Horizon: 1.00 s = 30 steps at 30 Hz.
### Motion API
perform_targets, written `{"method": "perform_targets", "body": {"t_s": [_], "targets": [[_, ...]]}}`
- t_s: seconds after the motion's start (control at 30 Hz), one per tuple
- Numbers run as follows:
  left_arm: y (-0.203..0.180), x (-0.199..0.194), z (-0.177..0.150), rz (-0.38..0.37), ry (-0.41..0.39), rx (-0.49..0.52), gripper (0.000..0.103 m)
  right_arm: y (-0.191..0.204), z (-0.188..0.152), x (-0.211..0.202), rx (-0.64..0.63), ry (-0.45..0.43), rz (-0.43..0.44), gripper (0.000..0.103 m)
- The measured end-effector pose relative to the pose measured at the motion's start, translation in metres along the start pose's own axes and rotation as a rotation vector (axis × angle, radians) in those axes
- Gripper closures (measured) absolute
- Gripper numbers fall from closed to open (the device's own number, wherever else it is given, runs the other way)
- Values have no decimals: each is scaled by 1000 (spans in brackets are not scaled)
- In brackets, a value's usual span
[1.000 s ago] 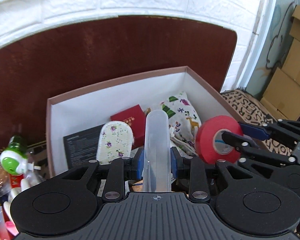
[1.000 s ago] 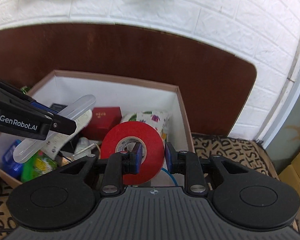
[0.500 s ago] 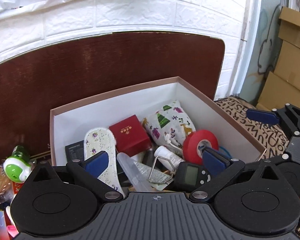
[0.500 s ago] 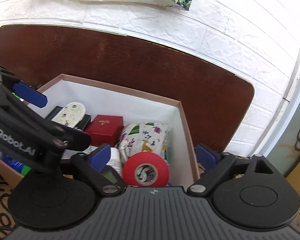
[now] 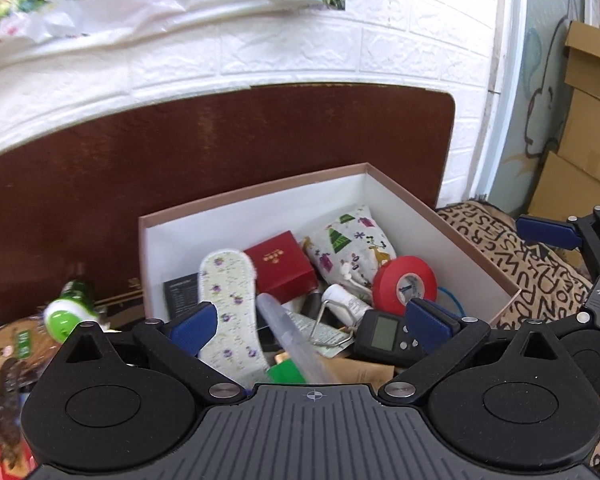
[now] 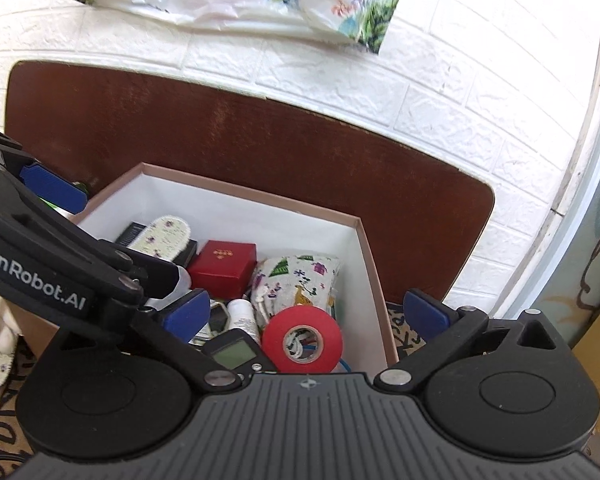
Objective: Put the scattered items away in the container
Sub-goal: 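Withdraw both tools from the box back toward the table items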
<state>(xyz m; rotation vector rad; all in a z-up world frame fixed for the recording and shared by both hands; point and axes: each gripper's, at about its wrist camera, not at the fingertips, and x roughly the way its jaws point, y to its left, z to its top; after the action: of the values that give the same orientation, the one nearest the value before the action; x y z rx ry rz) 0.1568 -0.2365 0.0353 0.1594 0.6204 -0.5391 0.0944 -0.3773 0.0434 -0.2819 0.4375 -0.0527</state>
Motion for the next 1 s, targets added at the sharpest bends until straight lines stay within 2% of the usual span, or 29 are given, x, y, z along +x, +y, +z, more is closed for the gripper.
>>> {"method": "perform_targets", "body": {"t_s": [0.2,0.53,0.73,1.0], "targets": [[-2,-36,-16,89,-15,6,0,18,0,-33,-15,-49,11,0],[24,-89,-63,163,-17,-113,0,55,-12,-70,68,-58,125,0],[46,-112,-92,228,5,-158,0,90,-19,-81,100,-38,196,0],[74,-132,-119,304,33,-207,0,135,-19,-85,55,-10,259,0]]}}
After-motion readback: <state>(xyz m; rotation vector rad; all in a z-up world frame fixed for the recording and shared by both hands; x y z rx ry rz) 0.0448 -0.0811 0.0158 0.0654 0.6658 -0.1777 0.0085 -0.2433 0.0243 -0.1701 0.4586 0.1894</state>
